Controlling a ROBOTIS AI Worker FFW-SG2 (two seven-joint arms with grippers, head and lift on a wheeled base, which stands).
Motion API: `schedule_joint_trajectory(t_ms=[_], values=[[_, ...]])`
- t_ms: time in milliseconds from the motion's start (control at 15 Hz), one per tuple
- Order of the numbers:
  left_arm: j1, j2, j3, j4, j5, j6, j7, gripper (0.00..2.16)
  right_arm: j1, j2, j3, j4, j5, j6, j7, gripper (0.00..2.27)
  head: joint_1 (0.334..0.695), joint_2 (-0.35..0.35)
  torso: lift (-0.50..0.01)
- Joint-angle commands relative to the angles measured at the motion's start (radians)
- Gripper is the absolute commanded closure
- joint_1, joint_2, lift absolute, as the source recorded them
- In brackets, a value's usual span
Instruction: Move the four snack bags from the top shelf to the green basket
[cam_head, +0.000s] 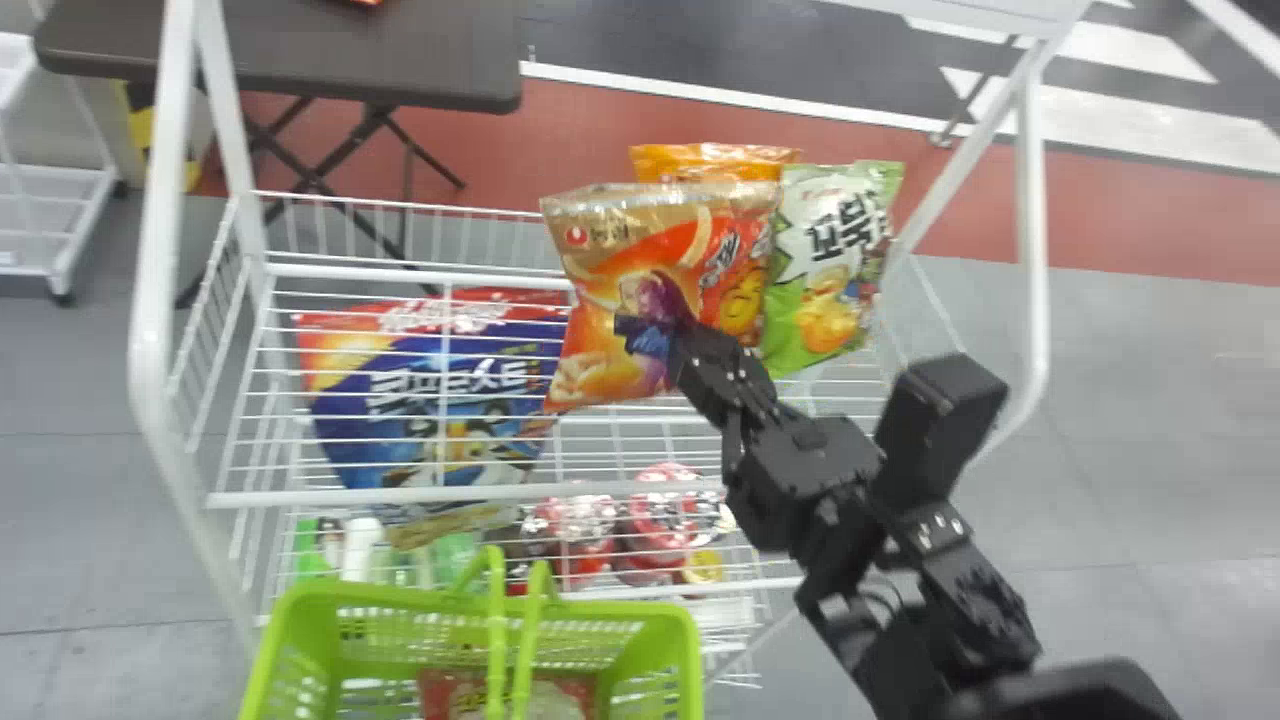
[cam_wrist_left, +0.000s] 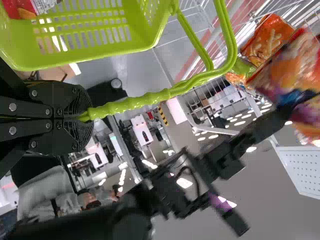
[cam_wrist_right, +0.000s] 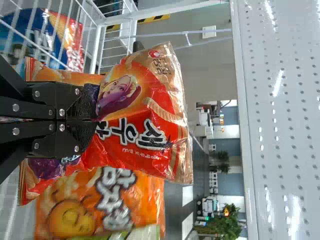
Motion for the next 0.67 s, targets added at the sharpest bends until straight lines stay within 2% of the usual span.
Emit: schedule_joint_trajectory(t_ms=[0,67,133,267,400,600], values=[[0.0,-0.004,0.001,0.0,-0.002,-0.012,0.0,1.34,0.171,0.015,-0.114,-0.113,-0.083,0.059,0.017,2.22,0.695,-0.35,0.0],[0.003,-0.006,0.006,0.0,-0.002,-0.018,0.0,1.34,0.206,0.033,-0.16,-0.123,-0.106,0.086,0.059,2.22,0.695,-0.35,0.0],[0.008,-0.009,0.008,0.002,-0.002,-0.024,0.0,1.34,0.209,0.039,-0.212,-0.124,-0.137,0.181,0.131,2.22,0.695,-0.35,0.0],[0.017,-0.013,0.0,0.0,-0.002,-0.051,0.014,1.34,0.204,0.041,-0.286,-0.124,-0.201,0.396,0.207,2.22,0.695,-0.35,0.0],[0.025,-0.036,-0.003,0.0,-0.025,-0.051,0.015,1.34,0.181,0.041,-0.329,-0.13,-0.227,0.617,0.255,2.22,0.695,-0.35,0.0],[0.025,-0.039,-0.018,-0.004,-0.042,-0.051,0.029,1.34,0.152,0.042,-0.415,-0.129,-0.334,0.955,0.312,2.22,0.695,-0.35,0.0]])
